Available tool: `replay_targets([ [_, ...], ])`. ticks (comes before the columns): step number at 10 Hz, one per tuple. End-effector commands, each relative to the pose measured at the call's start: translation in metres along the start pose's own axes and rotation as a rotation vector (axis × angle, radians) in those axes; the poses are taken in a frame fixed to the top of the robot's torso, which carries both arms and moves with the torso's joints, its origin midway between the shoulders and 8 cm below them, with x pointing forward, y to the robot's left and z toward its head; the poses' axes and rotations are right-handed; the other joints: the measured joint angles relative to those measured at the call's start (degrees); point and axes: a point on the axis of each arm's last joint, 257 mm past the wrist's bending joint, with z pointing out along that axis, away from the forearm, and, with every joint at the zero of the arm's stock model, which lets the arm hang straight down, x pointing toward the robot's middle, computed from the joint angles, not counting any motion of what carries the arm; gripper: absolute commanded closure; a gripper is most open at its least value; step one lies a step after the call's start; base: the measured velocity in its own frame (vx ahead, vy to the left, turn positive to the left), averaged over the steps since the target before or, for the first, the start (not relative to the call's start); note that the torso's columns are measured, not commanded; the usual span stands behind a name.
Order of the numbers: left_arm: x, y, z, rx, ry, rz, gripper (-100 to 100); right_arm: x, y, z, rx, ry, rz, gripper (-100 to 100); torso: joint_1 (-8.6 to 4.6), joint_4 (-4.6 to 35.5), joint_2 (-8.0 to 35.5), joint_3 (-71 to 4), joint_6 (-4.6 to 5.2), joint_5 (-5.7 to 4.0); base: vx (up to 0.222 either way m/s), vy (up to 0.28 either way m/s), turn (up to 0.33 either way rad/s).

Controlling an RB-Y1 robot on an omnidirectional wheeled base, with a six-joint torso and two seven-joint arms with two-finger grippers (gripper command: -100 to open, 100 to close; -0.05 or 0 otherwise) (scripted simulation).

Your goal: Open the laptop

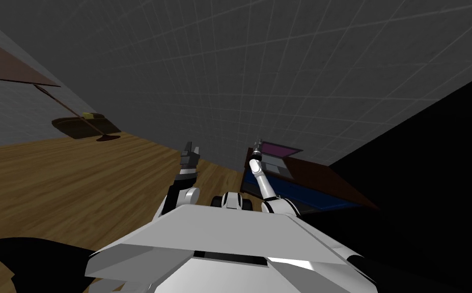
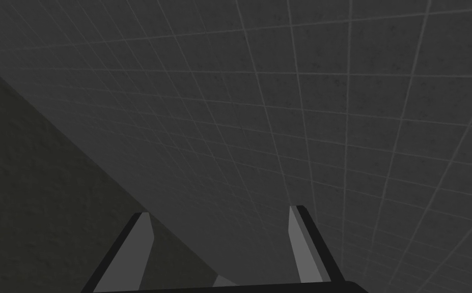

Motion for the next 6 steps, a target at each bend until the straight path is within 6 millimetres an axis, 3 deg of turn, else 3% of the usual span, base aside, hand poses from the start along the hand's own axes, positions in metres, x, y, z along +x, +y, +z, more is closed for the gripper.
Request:
replay_targets([
  [1, 0.000, 0.000, 0.000, 0.000, 0.000, 0.000, 0, 0.035, -0.009, 0.003, -0.004, 0.003, -0.067, -100, -0.03, 0.00, 0.04, 0.03, -0.06, -0.02, -0.029, -0.022, 0.071],
  [3, 0.000, 0.000, 0.000, 0.000, 0.000, 0.000, 0, 0.063, -0.009, 0.003, -0.026, 0.011, -0.102, -100, 0.02, -0.07, -0.08, -0.05, -0.13, -0.01, -0.035, -0.030, 0.107],
  [4, 0.000, 0.000, 0.000, 0.000, 0.000, 0.000, 0, 0.066, -0.012, 0.004, -0.023, 0.010, -0.112, -100, 0.04, -0.10, -0.15, -0.10, -0.14, -0.01, -0.025, -0.023, 0.049],
  [6, 0.000, 0.000, 0.000, 0.000, 0.000, 0.000, 0, 0.098, -0.014, 0.004, -0.048, 0.020, -0.151, -100, -0.14, -0.19, -0.24, -0.15, 0.05, -0.10, -0.026, -0.013, 0.105],
])
